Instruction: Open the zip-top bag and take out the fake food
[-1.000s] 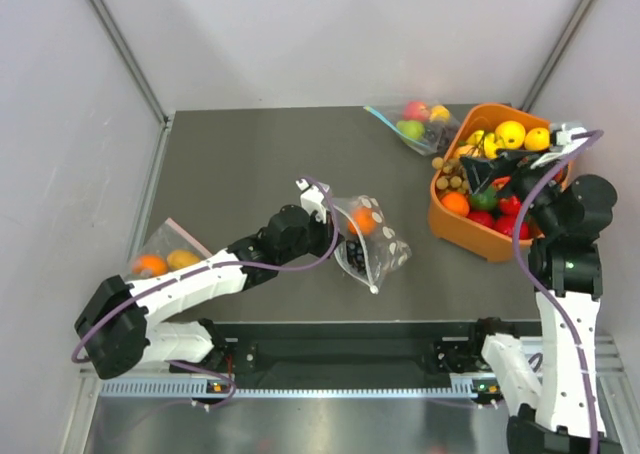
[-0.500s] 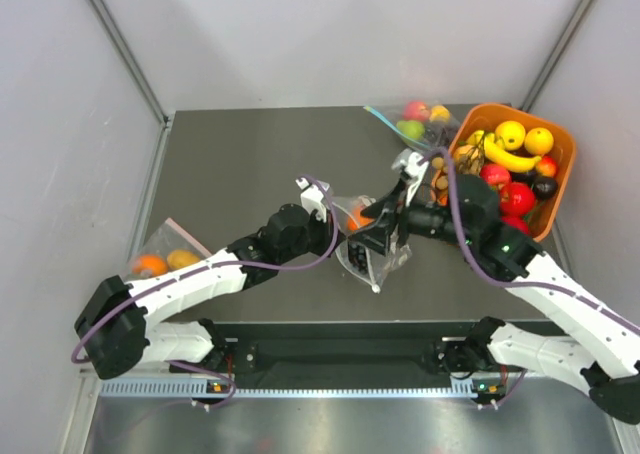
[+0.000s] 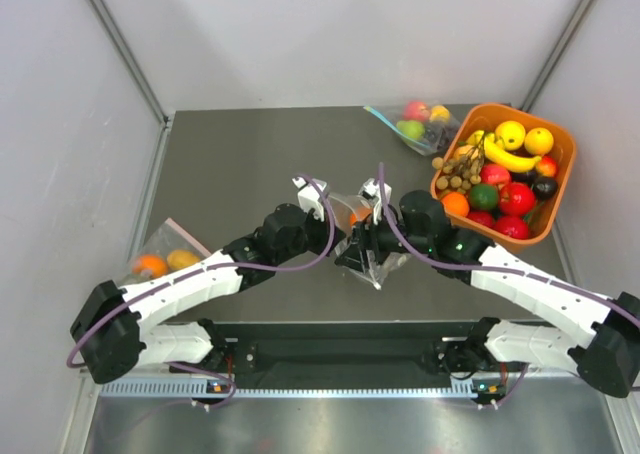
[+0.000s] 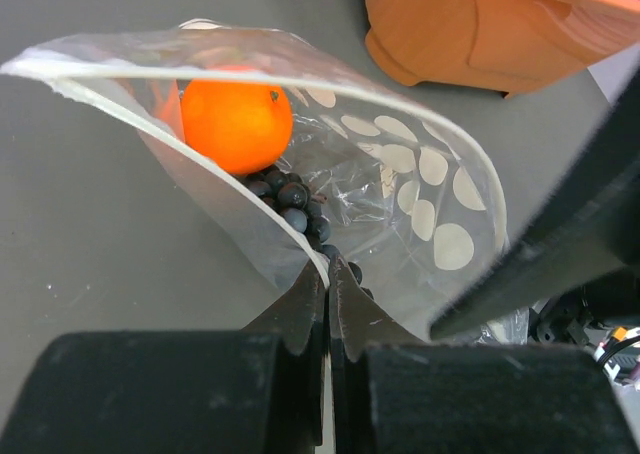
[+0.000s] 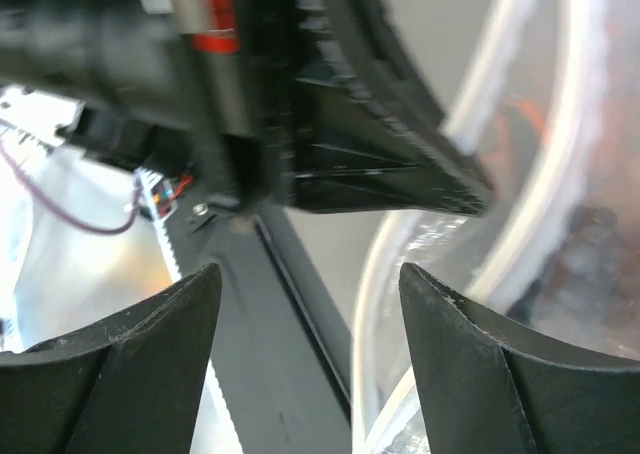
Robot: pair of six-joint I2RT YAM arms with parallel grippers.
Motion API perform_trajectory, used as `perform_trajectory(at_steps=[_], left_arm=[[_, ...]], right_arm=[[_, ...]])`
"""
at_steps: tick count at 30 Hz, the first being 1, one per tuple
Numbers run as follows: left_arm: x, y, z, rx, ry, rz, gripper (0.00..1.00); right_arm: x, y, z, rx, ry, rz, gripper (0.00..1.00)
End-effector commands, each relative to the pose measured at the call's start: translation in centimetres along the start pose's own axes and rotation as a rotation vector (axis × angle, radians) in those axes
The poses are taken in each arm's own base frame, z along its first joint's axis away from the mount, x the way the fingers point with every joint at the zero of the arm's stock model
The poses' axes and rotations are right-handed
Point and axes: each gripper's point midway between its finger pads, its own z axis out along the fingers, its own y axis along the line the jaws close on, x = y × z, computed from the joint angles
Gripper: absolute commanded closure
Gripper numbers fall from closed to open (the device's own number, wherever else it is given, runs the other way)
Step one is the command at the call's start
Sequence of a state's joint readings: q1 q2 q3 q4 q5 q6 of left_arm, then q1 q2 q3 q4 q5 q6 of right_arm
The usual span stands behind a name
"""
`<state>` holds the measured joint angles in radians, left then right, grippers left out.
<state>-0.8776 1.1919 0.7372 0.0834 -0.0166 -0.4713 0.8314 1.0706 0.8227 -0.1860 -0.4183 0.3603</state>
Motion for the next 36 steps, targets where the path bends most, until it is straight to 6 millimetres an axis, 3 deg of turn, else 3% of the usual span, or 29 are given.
perform_trajectory(at_steps=[1, 11, 19, 25, 36], left_arm=[[-4.0, -1.7, -0.8, 0.050, -0.116, 0.003, 1.00], [-2.9, -0.7, -0.9, 0.015, -0.099, 0.006, 1.00], [-2.3, -0.9, -0.8, 0.036, -0.089, 0.005, 1.00], [-1.6, -2.0, -0.4, 0.101, -0.054, 0.012, 1.00], [-1.8, -2.9, -0.4, 0.154, -0.062, 0.023, 1.00]], right_arm=[[-1.6, -1.4, 0.5, 0.103, -0.063, 0.012, 0.28], [-0.7, -7.1, -1.5, 0.372, -0.139, 0.104, 0.28], [1.9, -10.9, -1.5, 0.539, -0.065, 0.096, 0.29], [3.0, -12.5, -0.7, 0.629, -0.017, 0.074, 0.29], [4.7, -12.5, 2.6, 0.614, 0.031, 0.071, 0.33]])
